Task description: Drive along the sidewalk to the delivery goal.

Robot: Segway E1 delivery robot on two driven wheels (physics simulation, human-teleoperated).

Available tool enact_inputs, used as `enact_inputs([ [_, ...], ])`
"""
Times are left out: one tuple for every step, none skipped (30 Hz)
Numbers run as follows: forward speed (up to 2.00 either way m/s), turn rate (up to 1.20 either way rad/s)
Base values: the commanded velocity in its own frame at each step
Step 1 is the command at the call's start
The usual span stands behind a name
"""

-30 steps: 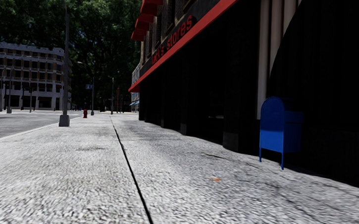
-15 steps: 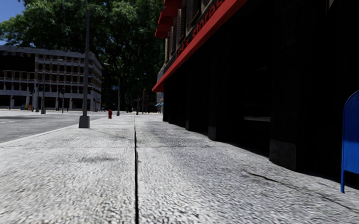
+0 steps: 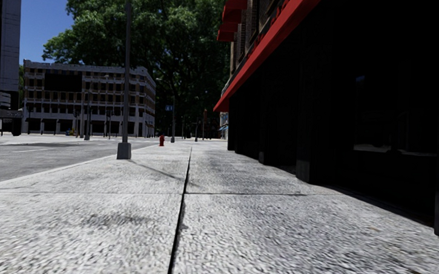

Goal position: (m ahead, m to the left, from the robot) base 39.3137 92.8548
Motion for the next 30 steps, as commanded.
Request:
enact_inputs([
  [2.00, 0.39],
  [2.00, 0.39],
  [2.00, 0.39],
  [2.00, 0.39],
  [2.00, 0.37],
  [2.00, 0.31],
  [2.00, 0.24],
  [2.00, 0.19],
  [2.00, 0.19],
  [2.00, 0.17],
  [2.00, 0.16],
  [2.00, 0.00],
  [2.00, 0.00],
  [2.00, 0.00],
  [2.00, 0.00],
  [2.00, 0.00],
  [2.00, 0.00],
  [2.00, 0.00],
  [2.00, 0.00],
  [2.00, 0.00],
  [2.00, 0.00],
  [2.00, 0.00],
  [2.00, 0.00],
  [2.00, 0.00],
  [2.00, 0.00],
  [2.00, 0.00],
  [2.00, 0.00],
  [2.00, 0.00],
  [2.00, 0.00],
  [2.00, 0.00],
])
